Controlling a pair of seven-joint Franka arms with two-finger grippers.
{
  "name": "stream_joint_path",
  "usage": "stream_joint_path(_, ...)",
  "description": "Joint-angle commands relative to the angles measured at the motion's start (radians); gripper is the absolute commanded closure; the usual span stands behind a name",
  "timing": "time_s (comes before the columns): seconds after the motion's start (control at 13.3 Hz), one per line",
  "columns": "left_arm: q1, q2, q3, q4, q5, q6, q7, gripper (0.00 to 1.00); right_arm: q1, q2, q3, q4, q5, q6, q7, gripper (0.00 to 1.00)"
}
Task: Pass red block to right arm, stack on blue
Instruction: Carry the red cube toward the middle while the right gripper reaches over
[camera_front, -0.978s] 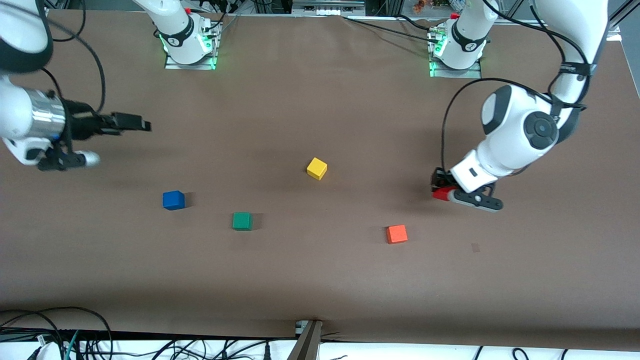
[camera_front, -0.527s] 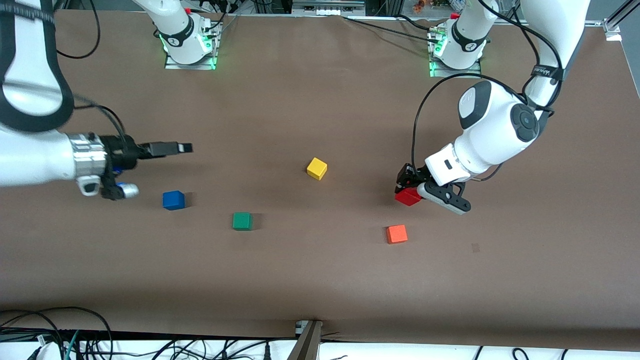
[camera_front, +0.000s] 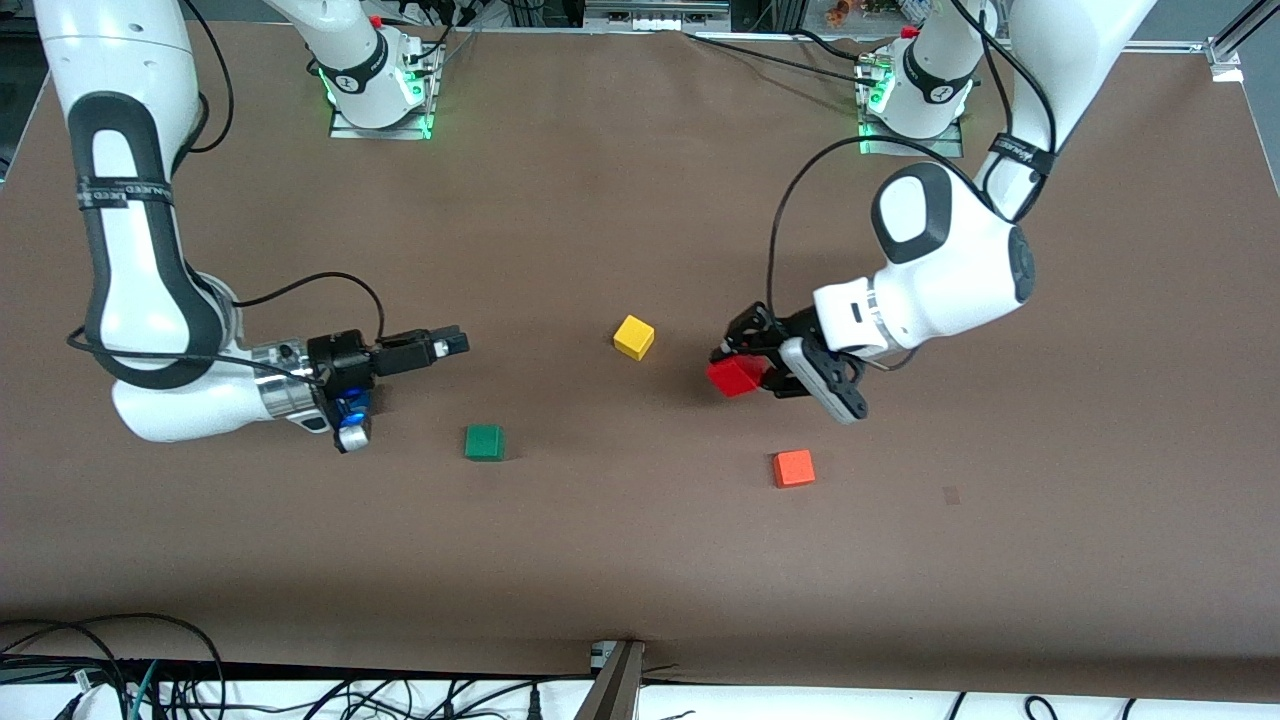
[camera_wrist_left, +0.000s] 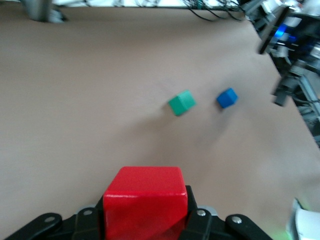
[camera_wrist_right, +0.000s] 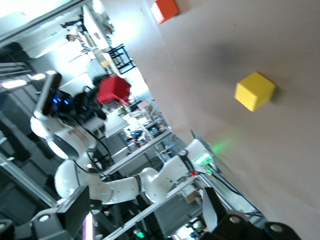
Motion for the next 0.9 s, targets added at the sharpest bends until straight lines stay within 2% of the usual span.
stream_joint_path(0.0,0.002,0.085,-0.064,0.068,-0.033,0.007,0.109,1.0,0.054,0.031,0.0,0.005,0.138,0.047,-0.009,0.0)
stream_joint_path(0.15,0.004,0.145,-0.071,0.131,-0.053,0.007,0.29,1.0,0.091,0.043,0.0,-0.015,0.22,0.082,-0.01,0.0)
stream_joint_path(0.23,0.001,0.148,-0.071,0.135,-0.104,0.007,0.342,1.0,0.108,0.054,0.0,-0.026,0.258,0.093,-0.01,0.0)
stream_joint_path(0.38,-0.051,0.178,-0.071,0.148,-0.174,0.049,0.442,0.99,0.119,0.059,0.0,-0.044,0.303,0.092,-0.013,0.0)
stream_joint_path(0.53,-0.097,0.189,-0.071,0.166,-0.22,0.098,0.548,1.0,0.126,0.065,0.0,-0.078,0.352,0.081,-0.1,0.0)
stream_joint_path(0.68,-0.128,0.189,-0.069,0.169,-0.266,0.15,0.612,1.0,0.145,0.075,0.0,-0.095,0.421,0.073,-0.165,0.0)
stream_joint_path(0.83,-0.145,0.199,-0.071,0.177,-0.278,0.172,0.625,1.0,0.152,0.077,0.0,-0.104,0.427,0.069,-0.221,0.0)
